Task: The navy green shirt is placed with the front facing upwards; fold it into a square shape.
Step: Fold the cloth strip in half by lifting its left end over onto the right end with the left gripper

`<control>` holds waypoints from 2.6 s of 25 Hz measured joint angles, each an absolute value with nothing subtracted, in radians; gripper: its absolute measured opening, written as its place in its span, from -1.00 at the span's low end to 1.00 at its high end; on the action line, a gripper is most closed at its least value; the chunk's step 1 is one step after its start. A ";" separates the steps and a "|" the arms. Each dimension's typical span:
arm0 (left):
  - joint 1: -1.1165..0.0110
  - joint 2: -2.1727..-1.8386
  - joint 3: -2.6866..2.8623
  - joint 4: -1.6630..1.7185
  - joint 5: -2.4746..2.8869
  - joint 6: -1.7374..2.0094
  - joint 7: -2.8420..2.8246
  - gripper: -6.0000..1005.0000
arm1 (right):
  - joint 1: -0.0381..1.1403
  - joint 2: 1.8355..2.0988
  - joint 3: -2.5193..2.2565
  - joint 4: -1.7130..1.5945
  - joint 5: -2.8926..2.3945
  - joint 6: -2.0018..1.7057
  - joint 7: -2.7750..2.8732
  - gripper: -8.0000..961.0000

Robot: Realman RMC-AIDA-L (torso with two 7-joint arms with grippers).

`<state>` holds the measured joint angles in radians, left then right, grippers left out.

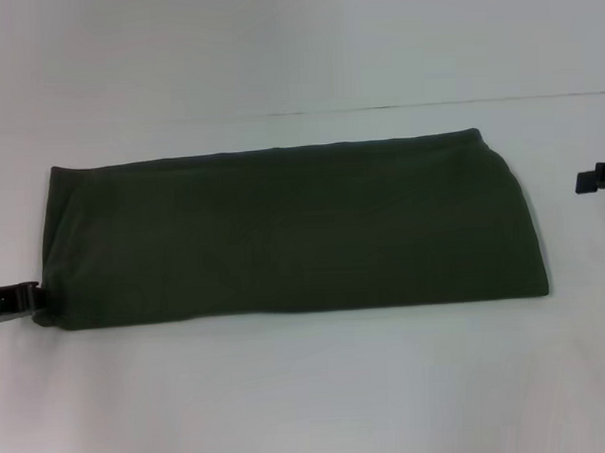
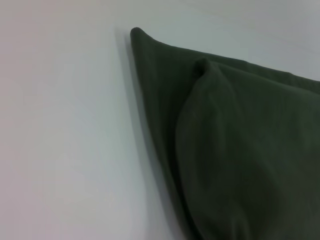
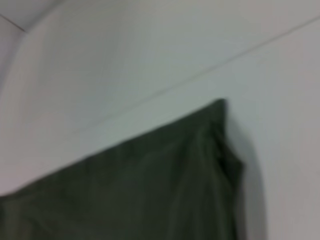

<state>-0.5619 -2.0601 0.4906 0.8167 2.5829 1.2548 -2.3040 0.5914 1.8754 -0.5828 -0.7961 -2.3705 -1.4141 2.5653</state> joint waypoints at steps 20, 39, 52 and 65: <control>-0.563 -2.060 0.491 0.817 2.580 1.249 -2.303 -0.89 | 0.724 1.921 -0.636 -0.658 -2.584 -1.401 2.601 0.90; -0.571 -2.062 0.491 0.816 2.574 1.247 -2.294 -0.89 | 0.746 1.966 -0.708 -0.605 -2.588 -1.279 2.597 0.89; -0.574 -2.063 0.489 0.814 2.572 1.247 -2.294 -0.89 | 0.749 1.970 -0.716 -0.592 -2.588 -1.268 2.597 0.72; -0.574 -2.061 0.483 0.820 2.568 1.252 -2.301 -0.89 | 0.749 1.965 -0.750 -0.592 -2.591 -1.269 2.597 -0.04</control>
